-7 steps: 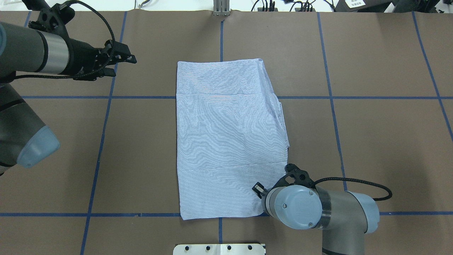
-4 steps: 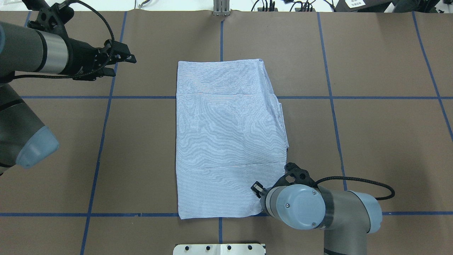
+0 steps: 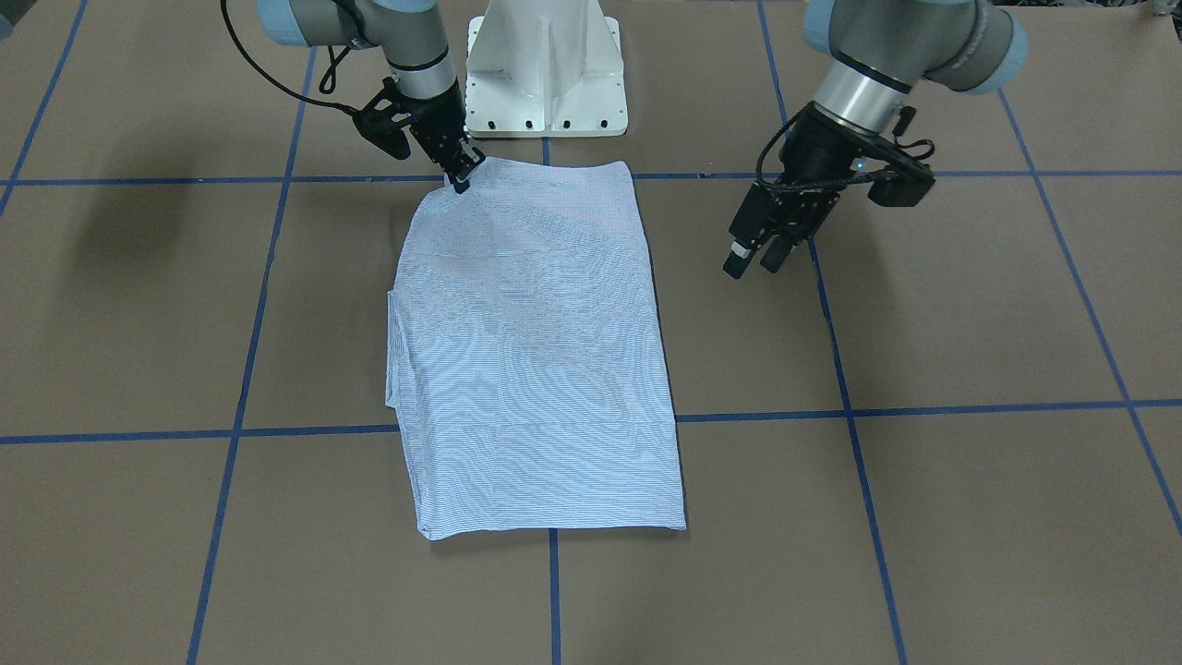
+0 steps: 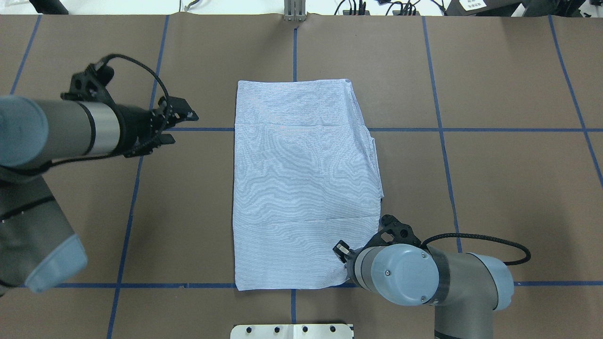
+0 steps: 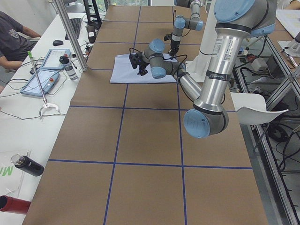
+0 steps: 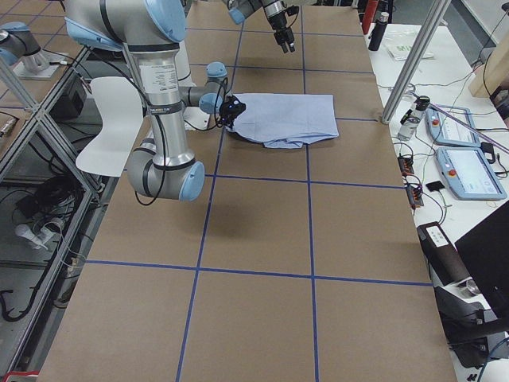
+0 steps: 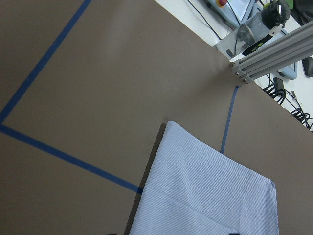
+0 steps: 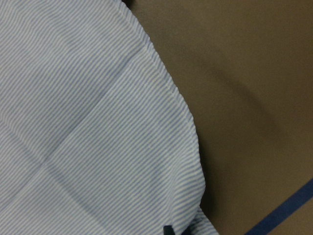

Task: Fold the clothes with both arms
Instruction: 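Grasp the near edge corners with both grippers, then lift the near edge with both grippers and fold it toward the collar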

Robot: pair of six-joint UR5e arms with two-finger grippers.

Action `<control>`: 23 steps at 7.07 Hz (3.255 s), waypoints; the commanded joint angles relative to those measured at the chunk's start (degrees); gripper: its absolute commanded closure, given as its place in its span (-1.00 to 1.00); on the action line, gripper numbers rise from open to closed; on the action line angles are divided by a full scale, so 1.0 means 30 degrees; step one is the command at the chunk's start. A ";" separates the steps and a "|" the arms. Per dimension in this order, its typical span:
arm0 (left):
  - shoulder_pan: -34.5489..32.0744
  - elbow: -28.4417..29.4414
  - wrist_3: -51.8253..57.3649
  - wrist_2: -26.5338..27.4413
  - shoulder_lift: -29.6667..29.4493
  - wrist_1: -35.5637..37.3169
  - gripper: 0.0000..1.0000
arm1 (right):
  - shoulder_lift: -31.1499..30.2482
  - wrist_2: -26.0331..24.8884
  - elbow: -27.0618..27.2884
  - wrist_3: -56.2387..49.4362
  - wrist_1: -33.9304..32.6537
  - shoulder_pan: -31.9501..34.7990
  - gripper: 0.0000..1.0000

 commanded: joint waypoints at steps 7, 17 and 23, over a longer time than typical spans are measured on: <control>0.9918 0.0257 -0.3746 0.4732 -0.0697 0.3524 -0.51 | -0.0366 -0.0006 0.0057 -0.0091 0.0010 -0.0028 1.00; 1.0103 0.0387 -0.3747 0.4733 -0.1612 0.3559 1.00 | -0.0657 0.0023 0.0581 -0.0120 0.0010 0.0031 1.00; 0.3519 -0.1653 -0.3279 0.2712 -0.2630 0.3384 1.00 | -0.0054 0.4107 0.1969 -0.0002 0.0098 0.6396 1.00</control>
